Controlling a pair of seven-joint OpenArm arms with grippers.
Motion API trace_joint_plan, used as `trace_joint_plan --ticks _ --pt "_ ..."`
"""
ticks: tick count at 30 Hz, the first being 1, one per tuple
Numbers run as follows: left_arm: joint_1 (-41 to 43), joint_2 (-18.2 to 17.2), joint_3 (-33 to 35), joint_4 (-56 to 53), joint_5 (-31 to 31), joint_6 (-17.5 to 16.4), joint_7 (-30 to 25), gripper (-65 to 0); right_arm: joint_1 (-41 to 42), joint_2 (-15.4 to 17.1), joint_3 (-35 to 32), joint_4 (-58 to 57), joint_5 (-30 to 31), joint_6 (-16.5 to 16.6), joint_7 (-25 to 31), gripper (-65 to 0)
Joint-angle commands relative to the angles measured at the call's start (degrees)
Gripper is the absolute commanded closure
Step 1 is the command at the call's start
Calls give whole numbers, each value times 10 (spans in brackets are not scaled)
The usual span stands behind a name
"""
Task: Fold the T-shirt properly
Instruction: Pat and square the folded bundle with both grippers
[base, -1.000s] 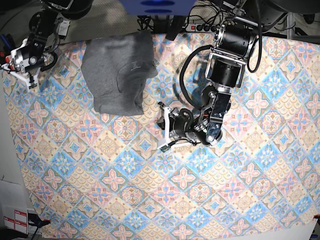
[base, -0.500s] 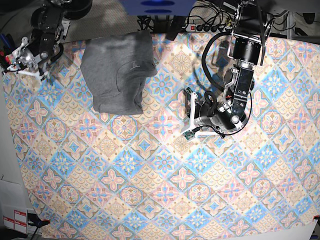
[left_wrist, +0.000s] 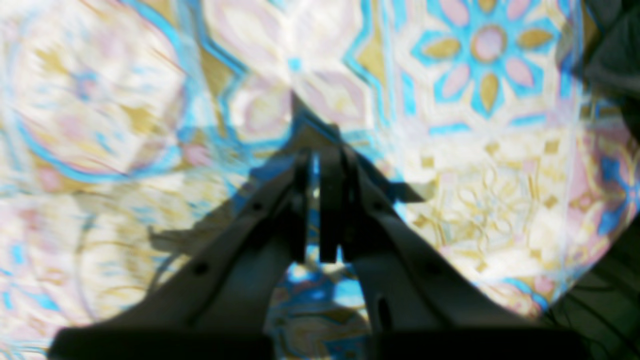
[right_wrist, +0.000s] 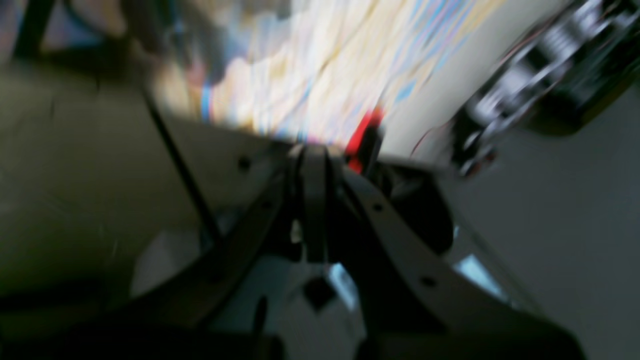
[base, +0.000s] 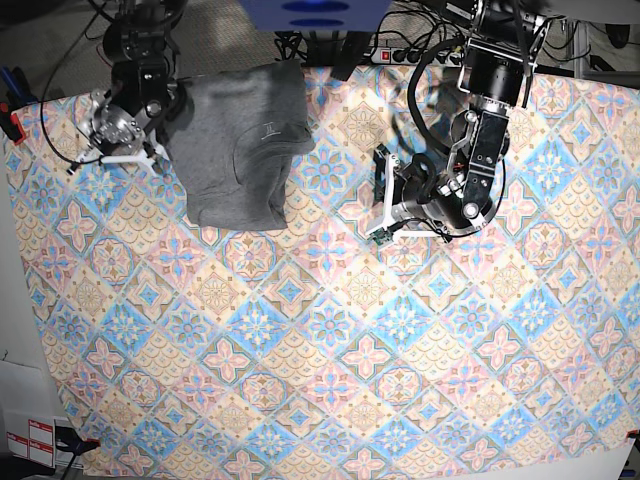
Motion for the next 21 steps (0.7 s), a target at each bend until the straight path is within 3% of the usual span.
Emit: trace_joint_plan --ticks 1,7,14,21 --pt "-2 -1 -1 9 -5 -1 -4 -31 7 2 -12 6 -10 -1 -10 -2" --pt "55 -25 -2 93 -4 -1 -8 -31 55 -31 -66 -5 -10 -1 -10 -2" --pt "105 -51 -72 148 -6 -1 -7 -31 80 -64 -69 -63 14 -1 -10 -2" --pt "134 -72 -81 149 -5 -1 -7 -31 78 -90 -63 -80 37 -1 -10 -2"
